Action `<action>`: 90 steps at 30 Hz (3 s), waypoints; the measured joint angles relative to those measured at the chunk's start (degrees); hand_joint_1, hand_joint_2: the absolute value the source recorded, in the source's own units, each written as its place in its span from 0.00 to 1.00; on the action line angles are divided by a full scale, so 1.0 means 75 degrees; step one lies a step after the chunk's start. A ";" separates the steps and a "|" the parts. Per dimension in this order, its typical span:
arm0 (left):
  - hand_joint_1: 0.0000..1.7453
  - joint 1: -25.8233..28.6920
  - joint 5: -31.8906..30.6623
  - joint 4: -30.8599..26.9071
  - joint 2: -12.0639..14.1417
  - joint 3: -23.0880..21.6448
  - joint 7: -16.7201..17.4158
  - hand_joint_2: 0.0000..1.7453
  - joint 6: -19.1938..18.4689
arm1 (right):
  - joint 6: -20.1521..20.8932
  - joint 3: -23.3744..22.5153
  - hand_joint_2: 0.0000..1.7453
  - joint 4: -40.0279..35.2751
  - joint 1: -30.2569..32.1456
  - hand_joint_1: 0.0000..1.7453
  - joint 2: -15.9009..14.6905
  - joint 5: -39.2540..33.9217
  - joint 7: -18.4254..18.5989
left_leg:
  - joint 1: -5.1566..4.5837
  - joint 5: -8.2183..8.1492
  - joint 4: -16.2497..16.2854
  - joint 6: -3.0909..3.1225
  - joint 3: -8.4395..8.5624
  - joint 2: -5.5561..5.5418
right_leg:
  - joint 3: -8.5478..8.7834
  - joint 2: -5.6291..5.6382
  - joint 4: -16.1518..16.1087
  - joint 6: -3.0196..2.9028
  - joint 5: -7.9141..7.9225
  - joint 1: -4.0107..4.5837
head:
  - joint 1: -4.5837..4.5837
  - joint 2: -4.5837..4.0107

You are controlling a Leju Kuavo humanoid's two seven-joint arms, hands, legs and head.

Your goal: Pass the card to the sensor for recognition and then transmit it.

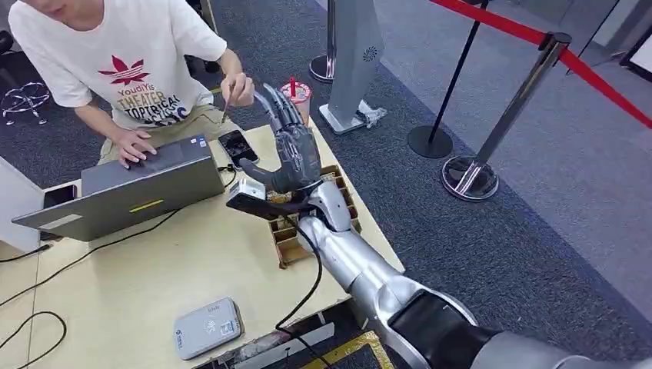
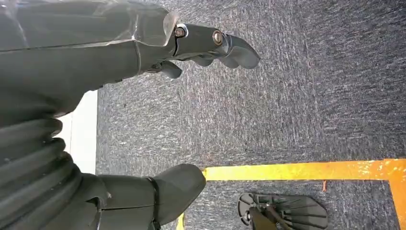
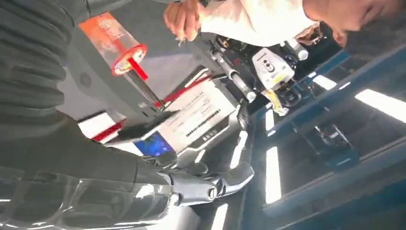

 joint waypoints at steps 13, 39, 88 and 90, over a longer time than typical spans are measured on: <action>0.00 0.0100 0.0382 0.0000 0.0006 0.0009 -0.0116 1.00 0.0070 | 0.0014 0.0256 1.00 -0.1297 0.1025 0.00 -0.0635 0.0574 0.1037 | 0.0000 -0.0004 0.0000 0.0004 -0.0005 -0.0004 | 0.0000 -0.0004 -0.0002 -0.0004 -0.0007 0.0000 | 0.0003 0.0000; 0.00 0.0334 0.0775 0.0000 0.0003 0.0382 -0.0300 1.00 0.0309 | 0.0451 0.0889 1.00 -0.2224 0.2315 0.26 -0.2098 0.1961 0.2220 | -0.0001 -0.0012 0.0000 0.0008 -0.0006 -0.0004 | -0.0001 -0.0007 -0.0004 0.0002 -0.0015 0.0000 | 0.0000 0.0000; 0.00 0.0391 0.0749 0.0000 0.0009 0.0402 -0.0394 1.00 0.0227 | 0.1921 0.0405 1.00 -0.2585 0.3029 0.31 -0.2885 0.3002 0.3054 | -0.0002 -0.0033 0.0000 0.0012 -0.0009 -0.0005 | 0.0002 -0.0009 -0.0005 0.0005 -0.0029 0.0000 | 0.0000 0.0000; 0.00 0.0390 0.0749 0.0000 0.0009 0.0402 -0.0394 1.00 0.0227 | 0.1944 0.0425 1.00 -0.2492 0.2961 0.36 -0.2879 0.3002 0.3054 | -0.0002 -0.0033 0.0000 0.0012 -0.0009 -0.0006 | 0.0002 -0.0009 -0.0005 0.0005 -0.0029 0.0000 | 0.0003 0.0000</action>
